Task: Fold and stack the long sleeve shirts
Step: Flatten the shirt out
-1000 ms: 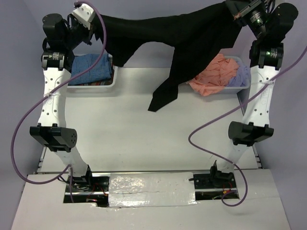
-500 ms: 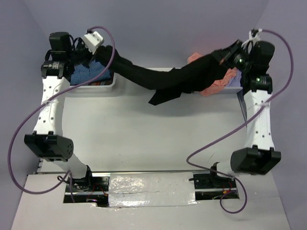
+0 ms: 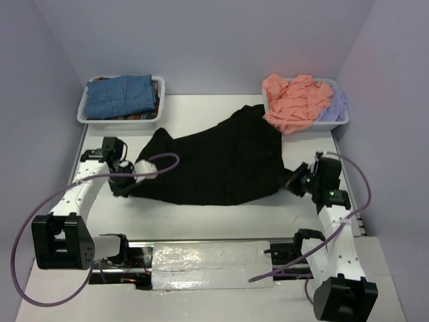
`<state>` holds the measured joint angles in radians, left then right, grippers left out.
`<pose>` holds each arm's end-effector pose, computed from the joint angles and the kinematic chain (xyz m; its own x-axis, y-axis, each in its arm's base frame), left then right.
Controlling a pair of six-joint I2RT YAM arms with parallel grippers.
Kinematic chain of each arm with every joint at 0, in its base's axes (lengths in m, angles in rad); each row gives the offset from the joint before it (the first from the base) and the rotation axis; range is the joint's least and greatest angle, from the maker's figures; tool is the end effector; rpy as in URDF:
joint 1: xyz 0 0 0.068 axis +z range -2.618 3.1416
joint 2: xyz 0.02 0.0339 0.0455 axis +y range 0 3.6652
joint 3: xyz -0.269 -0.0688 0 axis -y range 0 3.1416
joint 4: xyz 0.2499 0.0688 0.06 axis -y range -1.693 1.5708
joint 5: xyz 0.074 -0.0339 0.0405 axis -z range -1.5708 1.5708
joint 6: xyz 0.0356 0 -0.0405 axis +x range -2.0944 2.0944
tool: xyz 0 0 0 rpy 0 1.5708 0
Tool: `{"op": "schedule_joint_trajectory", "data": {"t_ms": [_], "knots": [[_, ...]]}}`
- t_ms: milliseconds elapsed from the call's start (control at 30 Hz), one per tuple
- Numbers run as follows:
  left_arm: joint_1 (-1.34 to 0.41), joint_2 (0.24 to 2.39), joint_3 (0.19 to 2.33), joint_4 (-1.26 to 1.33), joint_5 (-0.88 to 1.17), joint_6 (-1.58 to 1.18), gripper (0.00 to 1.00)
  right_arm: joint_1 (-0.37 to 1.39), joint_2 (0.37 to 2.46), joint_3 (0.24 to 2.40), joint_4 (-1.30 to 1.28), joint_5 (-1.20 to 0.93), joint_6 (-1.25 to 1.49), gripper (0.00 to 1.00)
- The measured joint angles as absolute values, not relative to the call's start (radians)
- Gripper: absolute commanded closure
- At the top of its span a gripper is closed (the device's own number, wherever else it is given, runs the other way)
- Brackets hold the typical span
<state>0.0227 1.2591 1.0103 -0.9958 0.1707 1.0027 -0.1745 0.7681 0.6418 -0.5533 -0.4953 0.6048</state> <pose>0.2295 -0.0008 0.2628 -0.4825 0.8199 -0.3080 0.8155 0.5489 0.1835 0.1644 -0.0118 0.2622 -0.6293 0.6189 -0.4700 0.1781 0.7035 0.6880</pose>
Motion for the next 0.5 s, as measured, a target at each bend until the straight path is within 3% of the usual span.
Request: {"op": "schedule_joint_trajectory", "data": {"t_ms": [233, 500], "knots": [[0.023, 1.220, 0.767, -0.995, -0.009, 1.076, 1.00, -0.175, 0.626, 0.367, -0.639, -0.398, 0.738, 1.00], [0.022, 1.219, 0.731, -0.974, -0.112, 1.116, 1.00, -0.175, 0.535, 0.396, -0.741, -0.231, 0.806, 1.00]]}}
